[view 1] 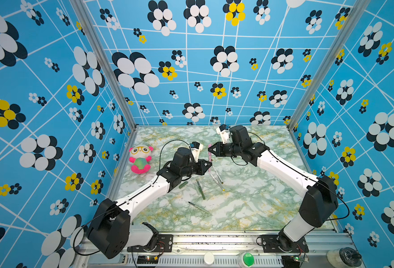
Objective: Insert the pens into the pen caps
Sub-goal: 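Push the pink cap onto the pen tip with the right gripper, then press the pink cap onto the pen with the right gripper while the left holds it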
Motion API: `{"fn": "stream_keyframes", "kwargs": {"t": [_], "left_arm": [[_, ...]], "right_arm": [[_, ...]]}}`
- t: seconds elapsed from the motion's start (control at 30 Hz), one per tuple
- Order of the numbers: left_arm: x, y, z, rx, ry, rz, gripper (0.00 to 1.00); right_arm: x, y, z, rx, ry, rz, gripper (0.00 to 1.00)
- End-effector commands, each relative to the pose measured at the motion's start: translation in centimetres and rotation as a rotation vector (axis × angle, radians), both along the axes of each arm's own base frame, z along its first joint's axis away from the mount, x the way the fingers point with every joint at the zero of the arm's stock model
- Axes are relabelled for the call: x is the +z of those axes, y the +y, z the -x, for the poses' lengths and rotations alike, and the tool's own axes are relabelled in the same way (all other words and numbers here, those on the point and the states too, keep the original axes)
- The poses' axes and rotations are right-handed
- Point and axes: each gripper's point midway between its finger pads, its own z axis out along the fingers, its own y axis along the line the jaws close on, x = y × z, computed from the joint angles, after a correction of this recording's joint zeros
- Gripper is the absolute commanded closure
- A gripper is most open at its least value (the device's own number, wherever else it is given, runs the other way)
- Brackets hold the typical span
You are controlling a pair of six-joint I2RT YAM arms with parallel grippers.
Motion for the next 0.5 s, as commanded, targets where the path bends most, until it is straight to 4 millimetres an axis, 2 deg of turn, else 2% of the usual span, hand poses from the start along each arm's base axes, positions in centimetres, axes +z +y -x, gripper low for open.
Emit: {"fn": "stream_keyframes", "kwargs": {"t": [0.0,0.2,0.47], "left_arm": [[6.6,1.1,-3.5,0.093,-0.221,0.069,1.00],[10.0,2.2,-5.7,0.140,-0.327,0.105,1.00],[13.4,2.7,-7.6,0.159,-0.428,0.154,1.00]], "right_arm": [[-3.0,0.8,2.9,0.073,0.108,0.047,0.99],[-4.5,0.8,3.7,0.089,0.141,0.077,0.99],[-5.9,0.7,4.7,0.098,0.175,0.100,0.99]]}}
